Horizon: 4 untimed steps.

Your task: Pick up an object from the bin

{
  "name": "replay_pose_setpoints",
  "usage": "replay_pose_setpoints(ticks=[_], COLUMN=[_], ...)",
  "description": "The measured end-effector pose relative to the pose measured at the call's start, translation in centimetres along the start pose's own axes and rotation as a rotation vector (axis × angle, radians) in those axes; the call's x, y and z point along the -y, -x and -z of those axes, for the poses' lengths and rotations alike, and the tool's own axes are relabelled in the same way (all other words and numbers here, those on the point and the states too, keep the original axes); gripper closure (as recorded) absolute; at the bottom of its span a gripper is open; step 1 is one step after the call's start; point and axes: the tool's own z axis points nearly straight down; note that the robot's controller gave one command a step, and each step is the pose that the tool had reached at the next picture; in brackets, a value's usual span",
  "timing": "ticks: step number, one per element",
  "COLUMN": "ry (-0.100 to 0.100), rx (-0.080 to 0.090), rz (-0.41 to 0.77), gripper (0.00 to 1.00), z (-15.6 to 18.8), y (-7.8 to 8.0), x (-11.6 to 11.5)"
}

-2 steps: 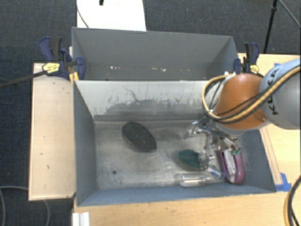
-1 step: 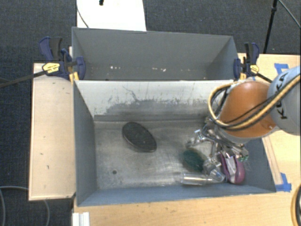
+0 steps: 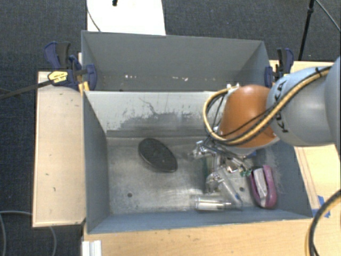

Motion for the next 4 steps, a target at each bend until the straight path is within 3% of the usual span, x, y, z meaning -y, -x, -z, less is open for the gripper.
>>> replay_pose_setpoints(ticks=[1, 2, 3, 4], ry=[-0.003, 0.001, 0.000, 0.002], rx=[0.007, 0.006, -0.001, -0.002], rz=[-0.104, -0.142, 0.113, 0.167], gripper=[0.00, 0.00, 0.00, 0.00], z=[0.1, 5.3, -0.1, -0.2], y=[-4.9, 2.4, 8.3, 8.7], x=[-2.5, -7.3, -11.0, -16.3])
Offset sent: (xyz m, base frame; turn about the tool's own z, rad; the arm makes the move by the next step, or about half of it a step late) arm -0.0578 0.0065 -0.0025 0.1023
